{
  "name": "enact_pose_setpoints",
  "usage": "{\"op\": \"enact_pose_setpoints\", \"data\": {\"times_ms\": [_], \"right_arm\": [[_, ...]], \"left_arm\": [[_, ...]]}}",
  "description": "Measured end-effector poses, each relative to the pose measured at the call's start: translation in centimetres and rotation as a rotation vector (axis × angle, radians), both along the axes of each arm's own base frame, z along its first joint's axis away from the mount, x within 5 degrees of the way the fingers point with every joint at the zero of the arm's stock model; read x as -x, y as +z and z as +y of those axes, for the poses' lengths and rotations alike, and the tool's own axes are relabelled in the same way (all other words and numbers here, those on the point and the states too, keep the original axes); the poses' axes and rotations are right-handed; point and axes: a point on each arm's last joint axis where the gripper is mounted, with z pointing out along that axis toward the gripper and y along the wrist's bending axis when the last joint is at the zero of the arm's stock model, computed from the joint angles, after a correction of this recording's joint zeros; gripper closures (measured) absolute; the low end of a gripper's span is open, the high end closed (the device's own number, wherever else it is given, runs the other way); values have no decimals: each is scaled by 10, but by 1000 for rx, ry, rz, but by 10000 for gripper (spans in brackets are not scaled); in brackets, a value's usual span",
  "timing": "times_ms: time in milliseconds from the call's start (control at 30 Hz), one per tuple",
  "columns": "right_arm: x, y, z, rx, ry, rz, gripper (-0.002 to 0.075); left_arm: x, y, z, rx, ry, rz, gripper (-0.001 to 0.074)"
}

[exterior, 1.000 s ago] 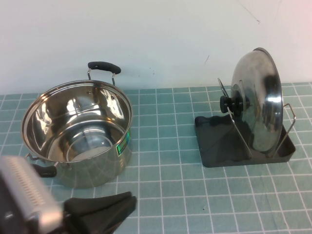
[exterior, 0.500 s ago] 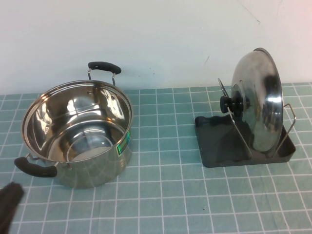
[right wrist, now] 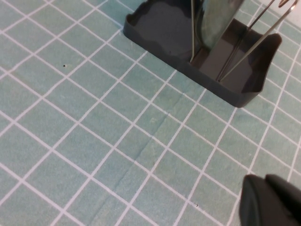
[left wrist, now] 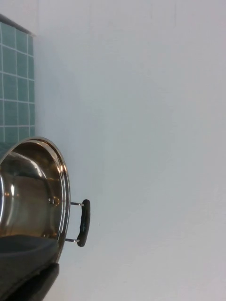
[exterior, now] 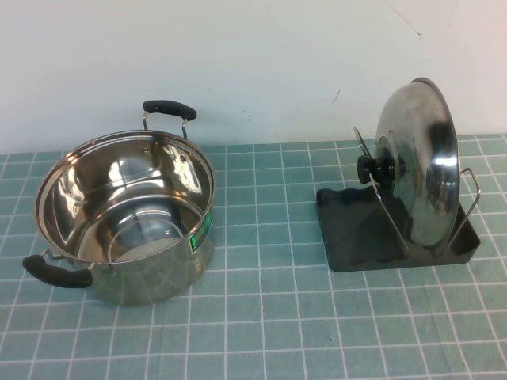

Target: Put pot lid on rack

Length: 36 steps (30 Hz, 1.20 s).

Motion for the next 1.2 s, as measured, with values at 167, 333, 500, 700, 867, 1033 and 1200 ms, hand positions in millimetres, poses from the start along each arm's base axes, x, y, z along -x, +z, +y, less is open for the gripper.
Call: {"op": "enact_pose_setpoints", "data": {"times_ms": [167,333,500,700,867,1033,1200], "right_arm": [[0,0,0,0,0,0,727],[0,0,0,0,0,0,727],[0,0,0,0,0,0,727],[0,0,0,-2,0,0,727],[0,0,0,-2,0,0,727],[0,0,0,-2,0,0,727],[0,0,0,-2,0,0,727]], "left_arm": [[1,0,-3,9,-28,-6,736],[1,-9,-7,21,-62,97,736],[3,-38,-4,71,0,247,736],[1,-71,-1,114,39,373,736],[1,-72,0,42,41,382,736],[2,-72,-1,20,16,391,736],[2,-73,-1,15,11,399,736]]}}
